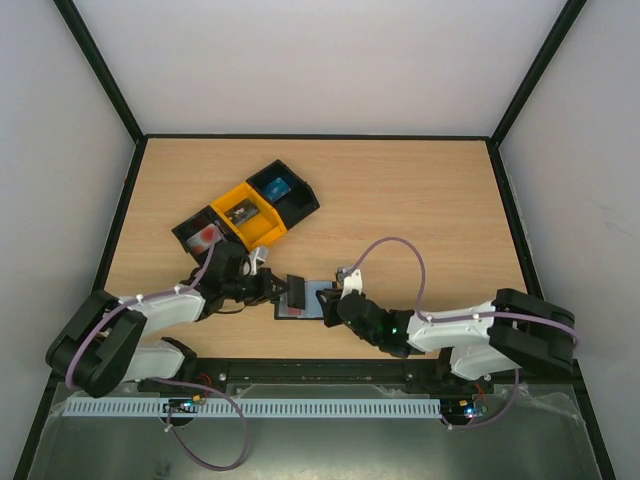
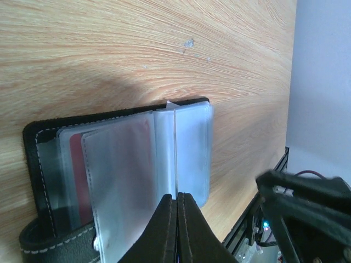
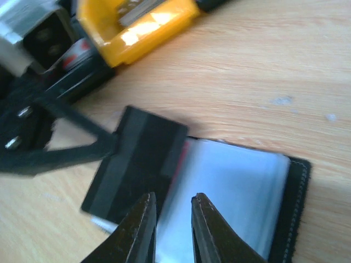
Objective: Take the credit cards out of the card holder
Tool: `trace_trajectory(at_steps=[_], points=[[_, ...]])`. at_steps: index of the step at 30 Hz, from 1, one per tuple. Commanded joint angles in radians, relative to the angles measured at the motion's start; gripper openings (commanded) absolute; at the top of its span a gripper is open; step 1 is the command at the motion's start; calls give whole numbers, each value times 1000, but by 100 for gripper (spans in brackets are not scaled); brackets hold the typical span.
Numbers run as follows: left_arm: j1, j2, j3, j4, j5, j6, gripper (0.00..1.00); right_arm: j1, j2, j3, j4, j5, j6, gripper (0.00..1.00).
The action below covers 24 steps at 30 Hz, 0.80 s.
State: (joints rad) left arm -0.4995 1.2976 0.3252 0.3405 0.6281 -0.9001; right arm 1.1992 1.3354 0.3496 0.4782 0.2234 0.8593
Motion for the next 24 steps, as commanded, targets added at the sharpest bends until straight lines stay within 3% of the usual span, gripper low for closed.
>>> trace_trajectory(at_steps=[1, 13, 24], points=[[7, -65, 9, -60, 20, 10, 3, 123, -68, -32, 77, 180, -400, 20], [15, -225, 25, -83, 128, -115, 3, 215, -56, -58, 246, 148, -835, 33], [15, -286, 47, -115, 160, -150, 3, 257, 36, 0, 177, 287, -990, 49]])
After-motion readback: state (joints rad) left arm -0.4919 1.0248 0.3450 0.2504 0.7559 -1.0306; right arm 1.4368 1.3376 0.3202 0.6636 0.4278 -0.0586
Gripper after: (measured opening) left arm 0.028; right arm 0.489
